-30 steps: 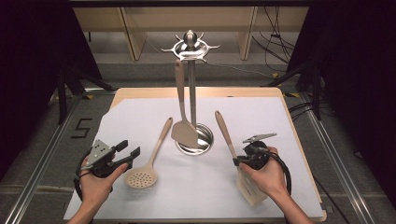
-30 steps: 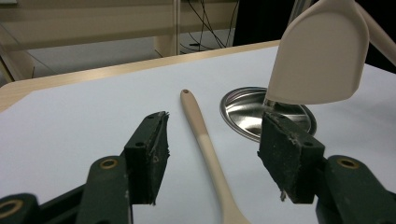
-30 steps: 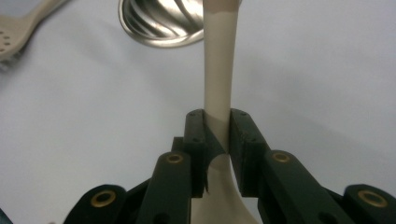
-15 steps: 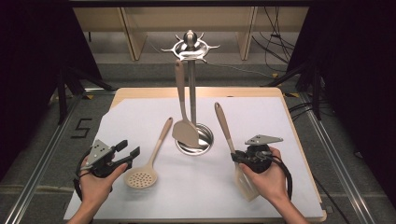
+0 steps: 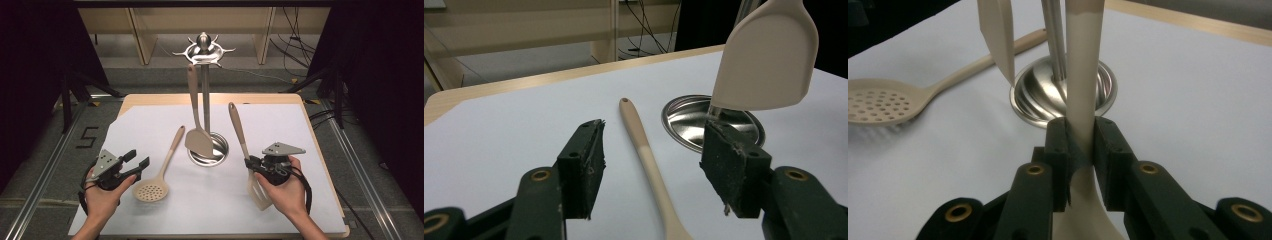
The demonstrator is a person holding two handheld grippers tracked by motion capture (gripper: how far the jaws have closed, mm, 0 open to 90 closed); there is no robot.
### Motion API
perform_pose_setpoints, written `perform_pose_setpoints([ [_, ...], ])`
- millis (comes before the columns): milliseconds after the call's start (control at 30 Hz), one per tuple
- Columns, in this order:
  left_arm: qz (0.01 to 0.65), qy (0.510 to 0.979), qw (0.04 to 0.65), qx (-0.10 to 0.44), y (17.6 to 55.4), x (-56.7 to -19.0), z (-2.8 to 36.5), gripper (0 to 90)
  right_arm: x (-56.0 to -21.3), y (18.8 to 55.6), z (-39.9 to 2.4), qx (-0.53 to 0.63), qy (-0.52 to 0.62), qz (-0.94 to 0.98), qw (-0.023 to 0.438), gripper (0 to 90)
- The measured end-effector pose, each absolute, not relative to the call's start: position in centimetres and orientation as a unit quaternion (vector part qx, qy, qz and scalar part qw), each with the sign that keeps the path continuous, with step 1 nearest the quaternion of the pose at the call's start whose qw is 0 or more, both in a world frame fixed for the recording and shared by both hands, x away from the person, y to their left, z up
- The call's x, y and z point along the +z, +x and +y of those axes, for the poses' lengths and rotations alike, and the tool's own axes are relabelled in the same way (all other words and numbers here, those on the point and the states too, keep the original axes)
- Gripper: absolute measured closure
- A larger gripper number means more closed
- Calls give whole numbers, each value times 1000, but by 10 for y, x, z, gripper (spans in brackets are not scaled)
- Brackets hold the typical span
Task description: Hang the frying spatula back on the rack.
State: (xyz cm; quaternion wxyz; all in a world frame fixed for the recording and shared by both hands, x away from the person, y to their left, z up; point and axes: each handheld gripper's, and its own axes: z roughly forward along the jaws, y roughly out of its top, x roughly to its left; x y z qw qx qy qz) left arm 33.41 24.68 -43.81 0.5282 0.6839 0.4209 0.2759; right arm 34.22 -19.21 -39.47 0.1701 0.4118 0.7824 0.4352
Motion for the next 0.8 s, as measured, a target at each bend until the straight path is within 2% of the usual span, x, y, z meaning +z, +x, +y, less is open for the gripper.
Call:
perform_pose_setpoints([
  [300, 421, 684, 528, 277, 334, -438, 247, 416, -384, 339, -191, 451, 403, 775, 182, 785],
  [400, 421, 684, 528, 277, 334, -438, 247, 416, -381, 336, -189, 454, 414, 770, 170, 785],
  [433, 421, 684, 527, 277, 334, -438, 247, 416, -379, 338, -189, 457, 395, 774, 190, 785],
  [533, 417, 683, 532, 276, 335, -438, 247, 416, -378, 337, -189, 460, 394, 771, 198, 785],
  [800, 418, 682, 533, 276, 335, -438, 247, 415, -371, 337, -185, 478, 386, 764, 198, 785],
])
